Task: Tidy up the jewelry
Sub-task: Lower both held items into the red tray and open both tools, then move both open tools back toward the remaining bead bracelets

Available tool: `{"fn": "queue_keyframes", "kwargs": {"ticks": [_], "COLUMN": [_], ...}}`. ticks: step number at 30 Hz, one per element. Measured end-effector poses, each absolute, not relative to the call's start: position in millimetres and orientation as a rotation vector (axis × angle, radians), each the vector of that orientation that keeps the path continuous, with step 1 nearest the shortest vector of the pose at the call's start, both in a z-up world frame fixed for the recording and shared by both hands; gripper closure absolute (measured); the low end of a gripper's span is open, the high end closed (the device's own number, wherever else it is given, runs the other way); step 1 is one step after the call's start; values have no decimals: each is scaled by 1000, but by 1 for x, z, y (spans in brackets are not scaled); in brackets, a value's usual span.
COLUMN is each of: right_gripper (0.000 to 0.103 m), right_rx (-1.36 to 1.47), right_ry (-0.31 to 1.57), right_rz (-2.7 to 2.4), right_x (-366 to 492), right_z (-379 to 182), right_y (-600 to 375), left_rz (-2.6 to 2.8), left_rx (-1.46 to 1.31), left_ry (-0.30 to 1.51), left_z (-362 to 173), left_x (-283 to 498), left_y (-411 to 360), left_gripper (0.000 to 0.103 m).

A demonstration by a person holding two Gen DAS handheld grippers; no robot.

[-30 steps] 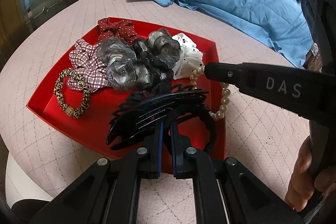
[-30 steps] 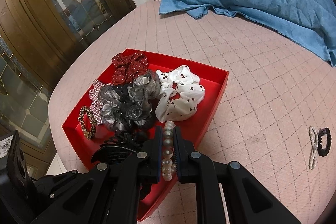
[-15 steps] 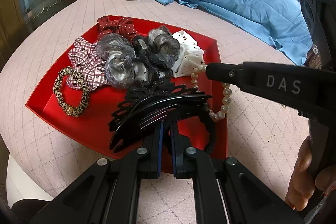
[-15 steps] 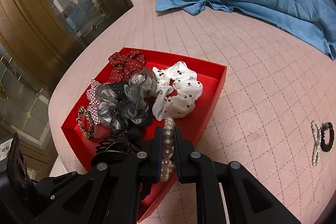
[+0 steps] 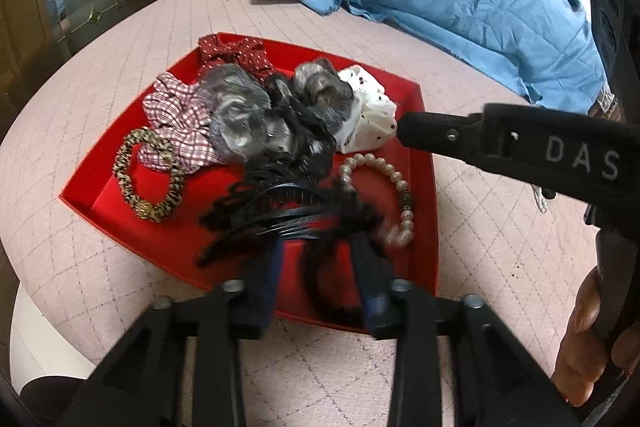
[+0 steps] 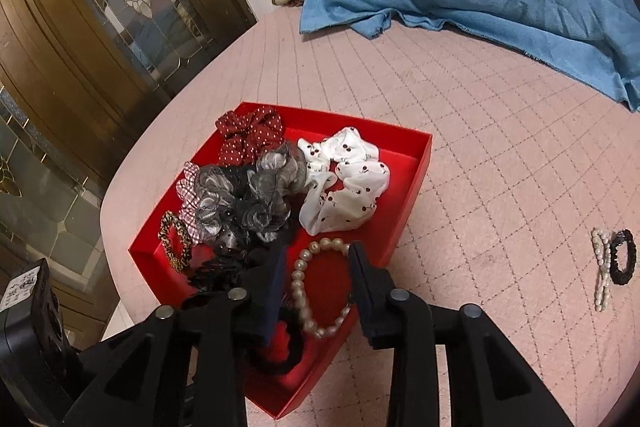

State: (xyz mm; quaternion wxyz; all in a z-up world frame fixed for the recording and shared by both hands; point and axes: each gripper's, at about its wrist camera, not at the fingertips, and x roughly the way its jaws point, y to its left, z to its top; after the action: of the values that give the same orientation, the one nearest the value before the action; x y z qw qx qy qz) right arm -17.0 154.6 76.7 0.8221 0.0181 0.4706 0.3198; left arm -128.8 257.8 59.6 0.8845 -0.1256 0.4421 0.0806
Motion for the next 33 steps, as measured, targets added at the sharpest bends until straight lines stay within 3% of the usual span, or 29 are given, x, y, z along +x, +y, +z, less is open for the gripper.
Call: {"fn": "queue_keyframes", "kwargs": {"ticks": [15, 30, 33], "right_gripper": [62, 57, 57], "right_rx": [59, 155, 179], "right_ry": [966, 947, 940], "right_rz": [633, 397, 335], "right_x": [-27, -30, -27], "right_z": [87, 81, 78], "right_y": [106, -49, -82], "left_rz": [178, 178, 143], "left_rx": [-237, -173, -156], "left_ry": [892, 813, 782], "left_z": [67, 91, 103], "left_x": [-135, -150, -150], "left_y": [253, 224, 210], "left_gripper": [57, 56, 47]}}
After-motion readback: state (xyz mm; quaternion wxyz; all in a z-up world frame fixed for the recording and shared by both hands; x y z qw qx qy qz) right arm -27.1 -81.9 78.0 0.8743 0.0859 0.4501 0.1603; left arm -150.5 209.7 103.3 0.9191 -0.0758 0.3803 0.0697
